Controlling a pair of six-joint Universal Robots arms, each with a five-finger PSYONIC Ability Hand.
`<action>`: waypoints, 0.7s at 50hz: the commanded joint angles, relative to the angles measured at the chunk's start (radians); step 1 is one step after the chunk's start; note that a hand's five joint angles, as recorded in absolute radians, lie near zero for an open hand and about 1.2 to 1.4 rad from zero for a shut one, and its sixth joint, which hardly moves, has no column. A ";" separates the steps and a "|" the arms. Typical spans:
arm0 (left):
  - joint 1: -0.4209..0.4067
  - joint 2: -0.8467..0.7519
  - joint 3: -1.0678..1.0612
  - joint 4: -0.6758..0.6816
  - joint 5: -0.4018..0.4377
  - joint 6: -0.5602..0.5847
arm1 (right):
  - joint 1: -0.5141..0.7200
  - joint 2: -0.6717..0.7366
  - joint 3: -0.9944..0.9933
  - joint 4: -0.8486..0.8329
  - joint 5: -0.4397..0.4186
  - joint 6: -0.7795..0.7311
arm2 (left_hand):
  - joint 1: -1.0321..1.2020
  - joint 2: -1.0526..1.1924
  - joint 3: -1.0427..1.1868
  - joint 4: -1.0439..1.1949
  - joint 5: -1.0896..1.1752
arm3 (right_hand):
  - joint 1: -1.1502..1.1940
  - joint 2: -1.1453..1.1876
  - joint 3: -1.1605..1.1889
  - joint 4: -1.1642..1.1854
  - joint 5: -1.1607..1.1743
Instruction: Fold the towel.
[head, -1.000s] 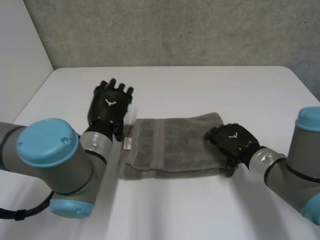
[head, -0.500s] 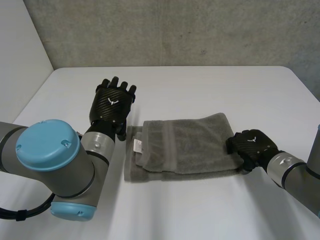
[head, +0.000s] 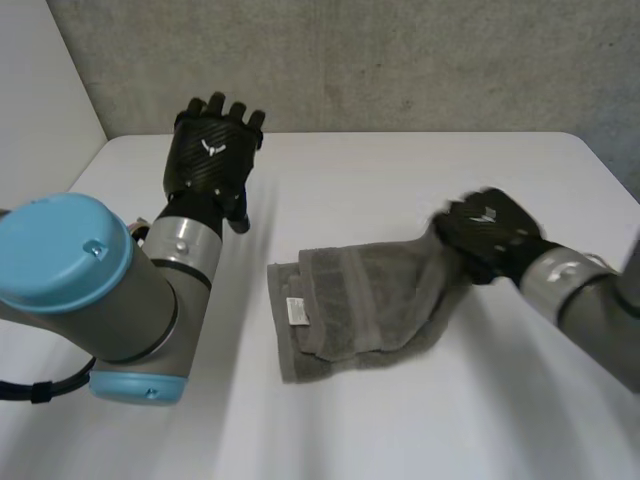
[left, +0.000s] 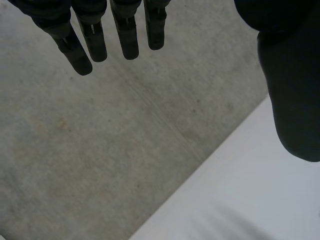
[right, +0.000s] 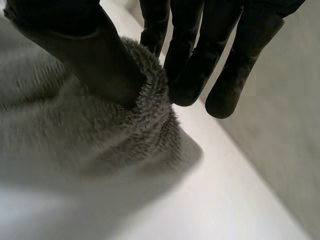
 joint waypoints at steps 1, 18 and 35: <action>-0.006 0.005 0.032 -0.015 -0.048 -0.025 | 0.333 0.117 -0.114 0.018 -0.089 -0.021 | -0.085 -0.083 -0.074 -0.104 -0.219 | 0.146 0.112 0.063 0.058 0.080; -0.025 -0.036 0.033 -0.142 -0.071 -0.188 | 0.272 0.102 -0.105 0.050 0.124 0.263 | -0.067 -0.066 -0.056 -0.086 -0.201 | -1.076 -1.110 -1.158 -1.164 -1.142; -0.114 -0.234 0.035 -0.313 -0.076 -0.214 | 0.240 0.317 -0.139 0.042 0.136 0.301 | -0.061 -0.060 -0.050 -0.080 -0.195 | -1.076 -1.110 -1.158 -1.164 -1.142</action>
